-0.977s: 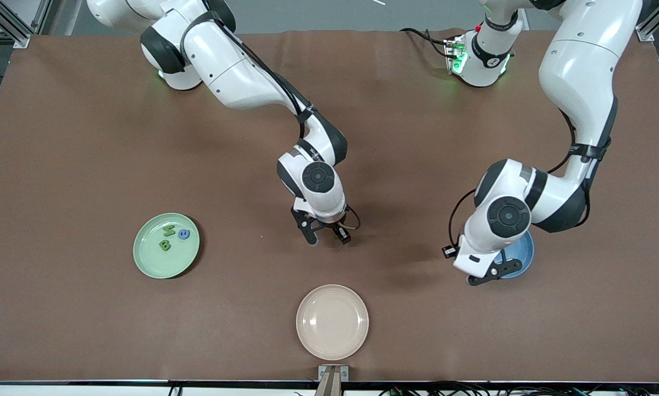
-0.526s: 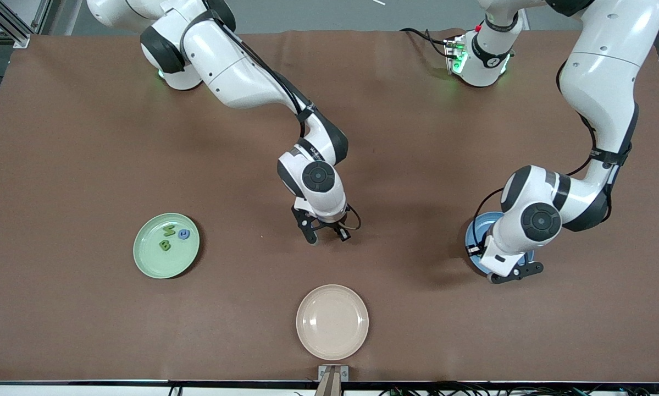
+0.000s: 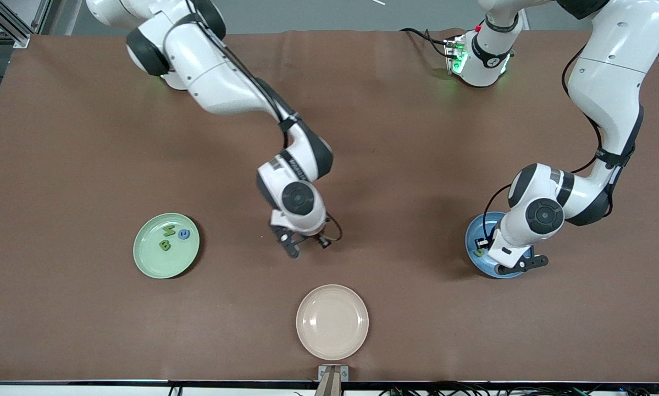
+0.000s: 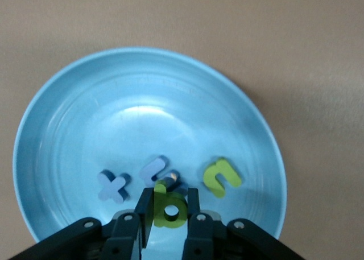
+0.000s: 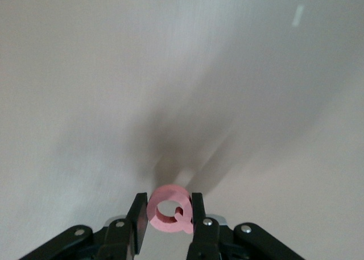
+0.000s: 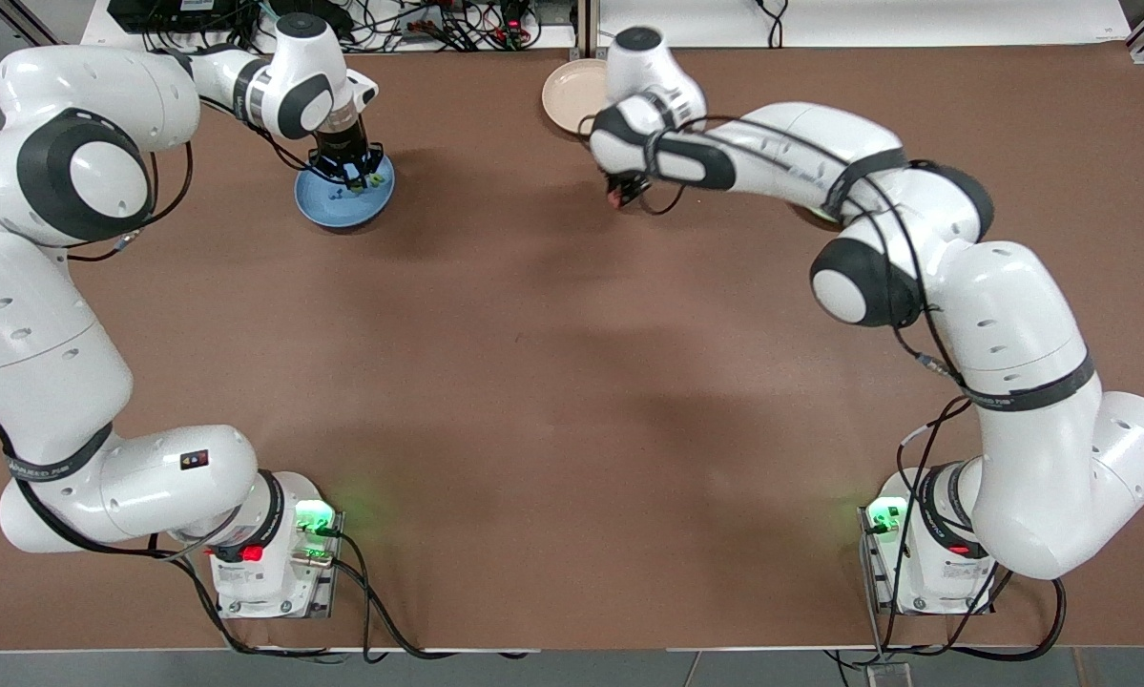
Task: Sort upper and lower case letters into plates
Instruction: 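Release the b in the blue plate while the right gripper places Q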
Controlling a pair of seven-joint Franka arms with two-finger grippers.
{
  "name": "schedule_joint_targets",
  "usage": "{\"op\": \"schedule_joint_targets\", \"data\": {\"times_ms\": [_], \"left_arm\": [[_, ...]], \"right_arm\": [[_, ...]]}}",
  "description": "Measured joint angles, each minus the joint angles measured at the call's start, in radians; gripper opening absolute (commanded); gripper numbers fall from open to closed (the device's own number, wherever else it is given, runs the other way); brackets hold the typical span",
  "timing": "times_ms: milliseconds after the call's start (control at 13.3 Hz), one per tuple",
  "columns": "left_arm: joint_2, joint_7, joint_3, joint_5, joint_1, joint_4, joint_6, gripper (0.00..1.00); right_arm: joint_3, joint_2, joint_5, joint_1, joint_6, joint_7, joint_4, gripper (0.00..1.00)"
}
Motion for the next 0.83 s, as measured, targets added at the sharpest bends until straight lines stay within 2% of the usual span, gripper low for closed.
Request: {"op": "schedule_joint_targets", "data": {"times_ms": [150,301,376,451,526,676,827], "left_arm": [[-0.033,0.000,0.000,0.000,0.000,-0.034,0.000,0.06],[-0.062,0.000,0.000,0.000,0.007,-0.066,0.000,0.20],[-0.072,0.000,0.000,0.000,0.013,-0.079,0.000,0.36],[-0.077,0.000,0.000,0.000,0.019,-0.087,0.000,0.72],[-0.077,0.000,0.000,0.000,0.025,-0.093,0.000,1.00],[-0.078,0.000,-0.001,0.000,0.035,-0.097,0.001,1.00],[-0.084,0.000,-0.003,0.000,0.039,-0.096,0.003,1.00]], "right_arm": [[0.002,-0.077,0.001,-0.100,-0.060,-0.208,-0.067,0.00],[0.002,-0.167,0.001,-0.197,-0.065,-0.412,-0.195,0.00],[0.002,-0.209,0.000,-0.242,-0.062,-0.508,-0.259,0.00],[0.001,-0.248,-0.001,-0.283,-0.052,-0.600,-0.322,0.00],[0.001,-0.287,-0.002,-0.324,-0.024,-0.690,-0.391,0.00],[0.001,-0.340,-0.003,-0.394,0.074,-0.837,-0.525,0.00],[0.001,-0.353,-0.004,-0.441,0.151,-0.928,-0.604,0.00]]}}
